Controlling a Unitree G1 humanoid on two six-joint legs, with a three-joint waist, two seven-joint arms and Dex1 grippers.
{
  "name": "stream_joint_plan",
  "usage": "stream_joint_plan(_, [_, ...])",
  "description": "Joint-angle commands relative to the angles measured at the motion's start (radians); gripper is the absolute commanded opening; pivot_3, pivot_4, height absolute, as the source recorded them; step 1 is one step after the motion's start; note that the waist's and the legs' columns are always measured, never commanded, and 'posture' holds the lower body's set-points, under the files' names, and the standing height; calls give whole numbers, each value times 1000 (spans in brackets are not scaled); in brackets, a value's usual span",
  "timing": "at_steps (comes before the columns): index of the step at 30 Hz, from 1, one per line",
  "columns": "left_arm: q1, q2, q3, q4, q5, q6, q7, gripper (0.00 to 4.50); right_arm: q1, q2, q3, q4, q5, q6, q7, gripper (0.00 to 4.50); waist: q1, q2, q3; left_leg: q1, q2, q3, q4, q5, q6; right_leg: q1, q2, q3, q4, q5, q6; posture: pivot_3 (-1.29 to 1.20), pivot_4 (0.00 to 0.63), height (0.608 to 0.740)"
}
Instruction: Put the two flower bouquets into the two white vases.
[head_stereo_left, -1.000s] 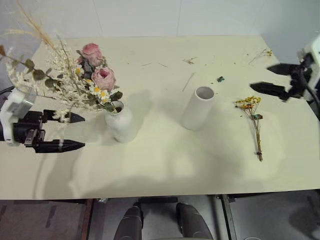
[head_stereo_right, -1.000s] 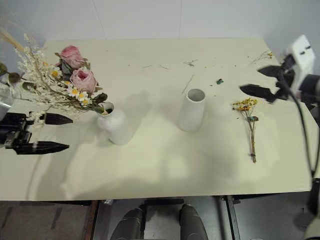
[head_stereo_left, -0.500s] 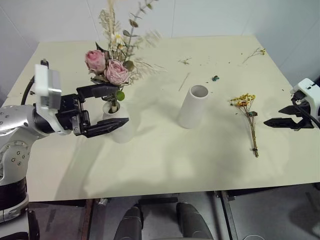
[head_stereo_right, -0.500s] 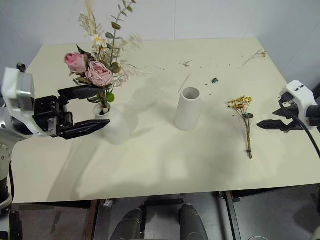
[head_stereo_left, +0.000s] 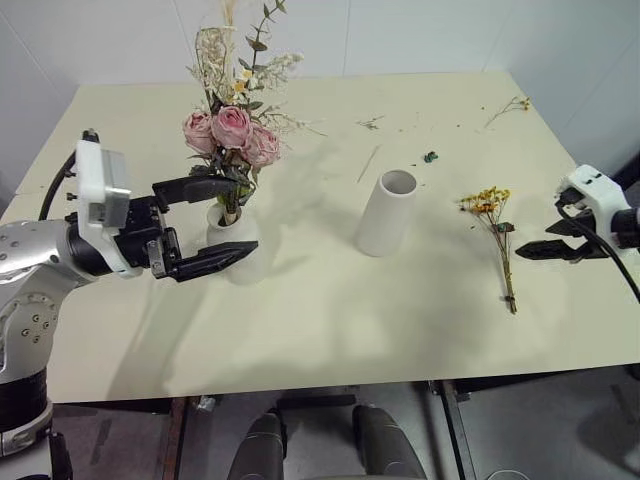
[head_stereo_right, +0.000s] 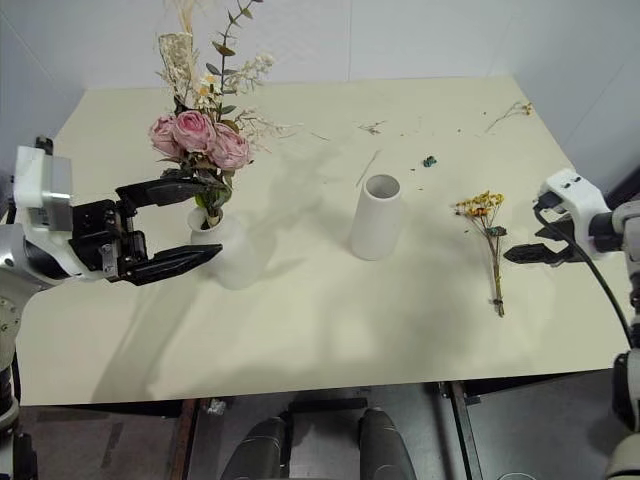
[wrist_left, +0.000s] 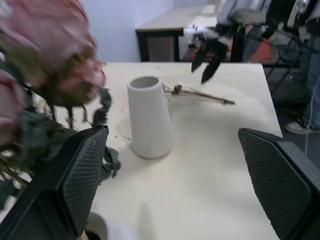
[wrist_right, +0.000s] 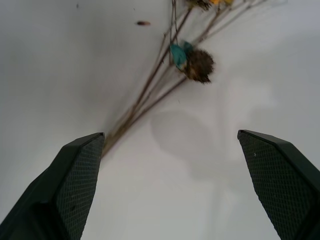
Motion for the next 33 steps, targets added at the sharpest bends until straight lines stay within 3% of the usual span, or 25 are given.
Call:
stream_joint_plan(1, [25,7,47,-54,-42,13,30,4447,-32,22,4,41,-29,-30,-23,4500,1,0,0,0,0,0,0,0,0,0,0,0,0,0,0,0,150,740])
stream_joint_plan(3, [31,5,52,-72,-69,26,41,4447,-59,60,23,102,-60,-40,-70,4500,-1,0,0,0,0,0,0,0,0,0,0,0,-1,0,0,0,150,740])
stream_joint_plan(10, [61,-10,66,-84,-81,5,66,4447,-96,86,85,115,-98,77,15,4500,1,0,0,0,0,0,0,0,0,0,0,0,-1,0,0,0,150,740])
stream_joint_plan(14, [74,-29,61,-98,-80,-9,85,4447,-84,115,104,124,-116,86,-7,4500,1,0,0,0,0,0,0,0,0,0,0,0,-1,0,0,0,150,740])
stream_joint_plan(23, [49,-23,40,-81,-69,-24,83,4500,-143,183,46,273,-118,27,-111,1585,-4,-4,-2,2,0,0,3,0,0,3,1,0,-1,3,0,0,150,740])
stream_joint_plan(27, [36,-23,37,-54,-45,-45,80,4500,-142,168,13,262,-100,-1,-92,190,-2,-4,-2,1,0,0,4,0,0,4,1,0,-1,5,1,0,150,740])
stream_joint_plan(33, [37,-41,12,-27,-16,-73,71,4500,-36,118,-203,102,51,52,-142,45,2,-4,-2,0,0,0,2,0,0,2,1,1,-2,5,1,0,150,740])
